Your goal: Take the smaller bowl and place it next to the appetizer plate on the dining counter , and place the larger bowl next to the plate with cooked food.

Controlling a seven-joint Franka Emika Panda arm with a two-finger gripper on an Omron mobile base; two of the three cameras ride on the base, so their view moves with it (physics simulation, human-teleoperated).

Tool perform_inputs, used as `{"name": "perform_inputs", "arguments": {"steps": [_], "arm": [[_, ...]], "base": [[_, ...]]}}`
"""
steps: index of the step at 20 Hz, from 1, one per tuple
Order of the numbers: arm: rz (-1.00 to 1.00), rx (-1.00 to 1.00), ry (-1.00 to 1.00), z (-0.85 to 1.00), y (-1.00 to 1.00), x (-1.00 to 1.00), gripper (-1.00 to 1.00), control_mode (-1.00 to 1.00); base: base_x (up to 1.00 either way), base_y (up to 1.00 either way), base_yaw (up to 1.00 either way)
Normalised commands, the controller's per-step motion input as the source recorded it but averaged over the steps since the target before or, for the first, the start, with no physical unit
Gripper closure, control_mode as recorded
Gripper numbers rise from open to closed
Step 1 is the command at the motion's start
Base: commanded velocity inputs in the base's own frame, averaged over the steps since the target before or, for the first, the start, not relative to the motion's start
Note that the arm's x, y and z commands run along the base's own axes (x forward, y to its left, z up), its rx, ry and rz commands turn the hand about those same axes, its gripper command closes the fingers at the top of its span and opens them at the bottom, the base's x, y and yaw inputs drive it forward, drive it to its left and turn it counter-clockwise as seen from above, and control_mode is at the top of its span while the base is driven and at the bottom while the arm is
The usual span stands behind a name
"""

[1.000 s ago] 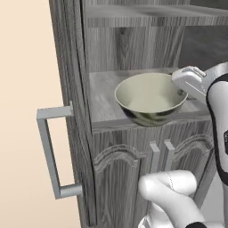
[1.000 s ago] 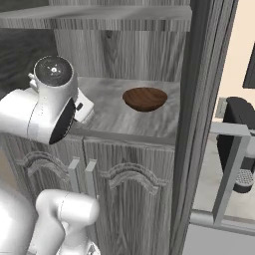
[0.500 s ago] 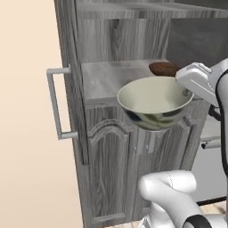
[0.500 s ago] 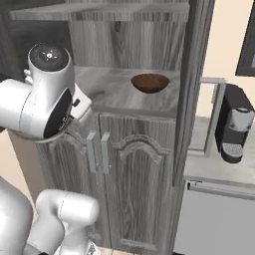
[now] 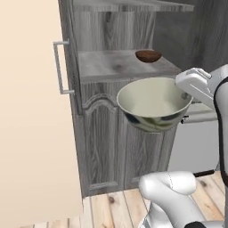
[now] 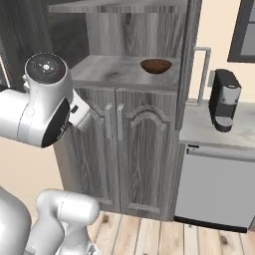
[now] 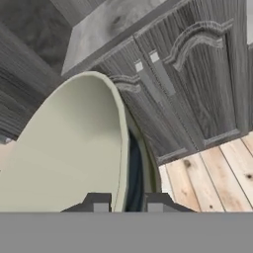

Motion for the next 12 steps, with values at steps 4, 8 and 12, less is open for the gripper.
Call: {"name": "perform_inputs", "arguments": {"steps": [4,8,12], "arm": [[0.0,0.0,0.0,0.0,0.0,0.0,1.0,1.0],[0.0,0.0,0.0,0.0,0.0,0.0,1.0,1.0],[0.0,0.0,0.0,0.0,0.0,0.0,1.0,1.0]], "base": [[-0.89,0.0,-0.01],[-0.83,0.0,-0.15],[-0.79,-0.09,-0.3]]}}
